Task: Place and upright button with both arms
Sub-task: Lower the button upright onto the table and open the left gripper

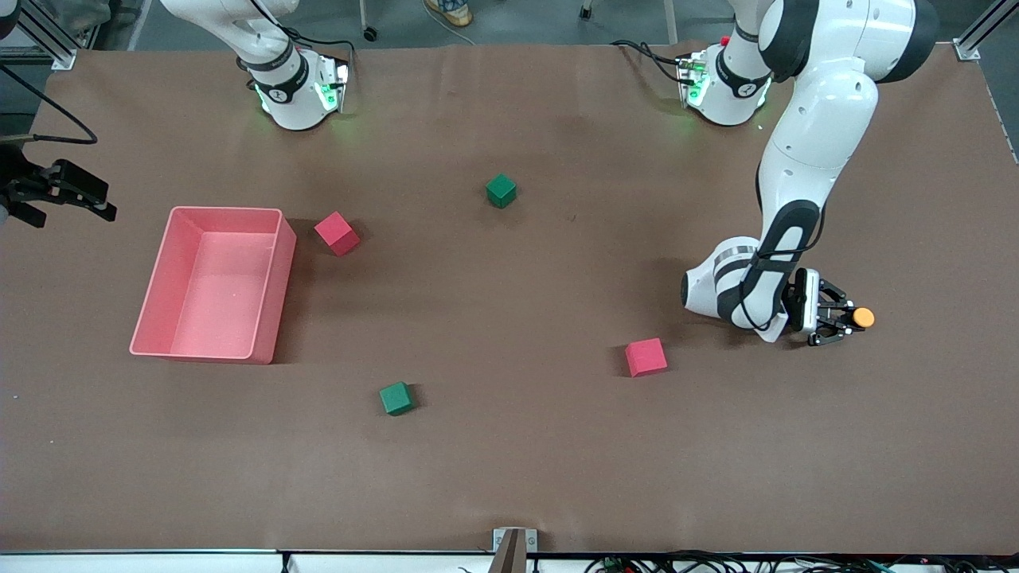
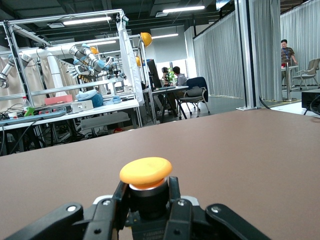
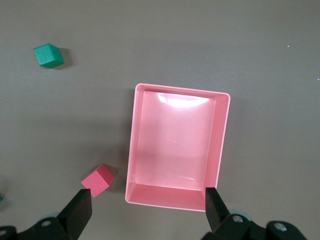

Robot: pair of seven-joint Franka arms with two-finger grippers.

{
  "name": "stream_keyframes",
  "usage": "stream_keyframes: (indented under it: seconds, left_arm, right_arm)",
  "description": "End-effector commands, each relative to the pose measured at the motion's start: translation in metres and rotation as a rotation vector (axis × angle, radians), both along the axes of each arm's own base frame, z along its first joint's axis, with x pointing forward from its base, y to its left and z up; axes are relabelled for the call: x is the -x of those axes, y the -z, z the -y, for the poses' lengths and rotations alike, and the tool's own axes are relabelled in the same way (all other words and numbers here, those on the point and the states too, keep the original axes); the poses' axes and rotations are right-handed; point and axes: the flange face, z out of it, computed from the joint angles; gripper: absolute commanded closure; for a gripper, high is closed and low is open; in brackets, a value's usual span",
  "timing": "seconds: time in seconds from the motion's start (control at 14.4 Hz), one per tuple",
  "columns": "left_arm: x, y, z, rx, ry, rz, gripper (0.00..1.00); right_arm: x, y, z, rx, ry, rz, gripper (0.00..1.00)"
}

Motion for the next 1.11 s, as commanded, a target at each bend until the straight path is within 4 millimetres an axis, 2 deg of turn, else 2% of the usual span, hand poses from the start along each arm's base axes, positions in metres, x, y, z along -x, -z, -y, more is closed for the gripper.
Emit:
stream_keyframes:
  seconds: [0.0, 0.07, 0.14, 0.21, 0.76, 1.04]
  left_arm:
    - [-0.006, 0.007, 0.0, -0.009, 0.009, 0.023, 0.94]
    - [-0.009, 0.007, 0.001, -0.007, 0.01, 0.027, 0.85]
    - [-0.009, 0.006, 0.001, -0.006, 0.012, 0.026, 0.23]
    - [-0.01, 0.005, 0.001, -0.008, 0.011, 0.015, 0.01]
    - [-0.012, -0.001, 0.0, -0.023, 0.007, -0.029, 0.0]
    - [-0.018, -0.021, -0.003, -0.052, -0.012, -0.056, 0.0]
  right_arm:
    - [0.005, -0.004, 0.001, 0.002, -0.011, 0.009, 0.0]
    - [0.005, -0.004, 0.001, 0.003, -0.011, 0.008, 0.0]
    - [0.005, -0.004, 0.0, 0.001, -0.013, 0.009, 0.0]
    - [0.005, -0.004, -0.001, 0.003, -0.015, 0.008, 0.0]
    - [0.007, -0.003, 0.0, 0.003, -0.016, -0.005, 0.0]
    - [0.005, -0.004, -0.003, 0.006, -0.021, 0.008, 0.0]
